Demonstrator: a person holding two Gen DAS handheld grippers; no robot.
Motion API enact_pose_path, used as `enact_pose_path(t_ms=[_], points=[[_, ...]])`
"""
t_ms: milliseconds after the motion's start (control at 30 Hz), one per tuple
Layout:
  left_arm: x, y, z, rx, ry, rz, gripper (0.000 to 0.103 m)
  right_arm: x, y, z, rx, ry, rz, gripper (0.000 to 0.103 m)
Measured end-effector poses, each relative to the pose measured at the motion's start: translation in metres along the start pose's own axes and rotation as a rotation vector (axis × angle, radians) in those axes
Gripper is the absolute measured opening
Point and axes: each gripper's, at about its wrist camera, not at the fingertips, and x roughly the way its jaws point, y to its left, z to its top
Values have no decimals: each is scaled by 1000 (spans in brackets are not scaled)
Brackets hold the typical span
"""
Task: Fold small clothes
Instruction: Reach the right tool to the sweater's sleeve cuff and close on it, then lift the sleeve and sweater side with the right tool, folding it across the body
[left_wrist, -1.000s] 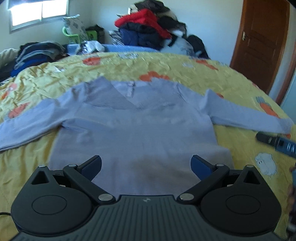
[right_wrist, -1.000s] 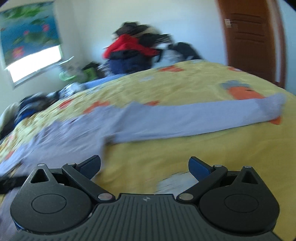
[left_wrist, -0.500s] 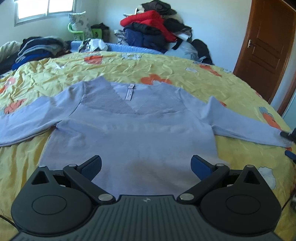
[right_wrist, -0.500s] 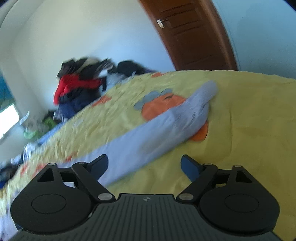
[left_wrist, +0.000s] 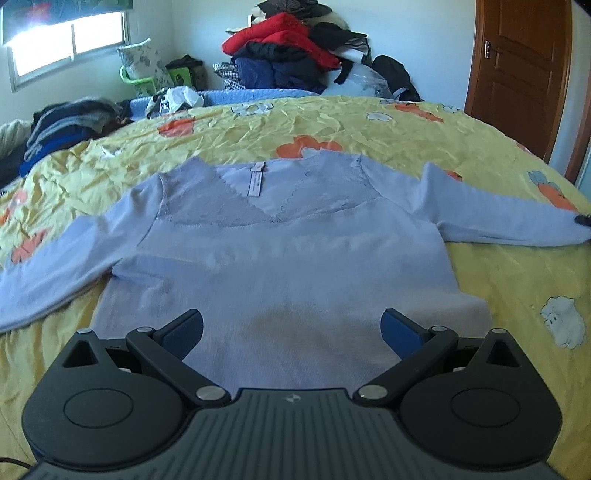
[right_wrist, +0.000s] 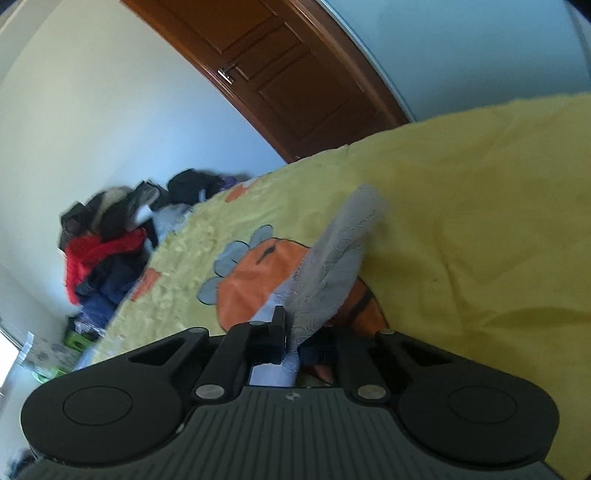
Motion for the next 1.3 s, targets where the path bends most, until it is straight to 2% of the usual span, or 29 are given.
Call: enact_pose_path(t_ms=[100, 333, 567, 1000, 1300], points=[[3, 3, 1, 4, -6, 28, 103, 2, 9, 0, -20, -1, 18, 10], [10, 23, 5, -61, 16, 57, 103, -12, 53, -14, -73, 36, 151, 10], [16, 41, 6, -97, 41, 94, 103, -17, 104, -47, -139, 158, 279, 10], [20, 61, 5, -151, 62, 139, 103, -49, 171, -112, -169, 354, 472, 10], [23, 64, 5, -107, 60, 192, 103, -66, 202, -157, -206, 454, 517, 10]])
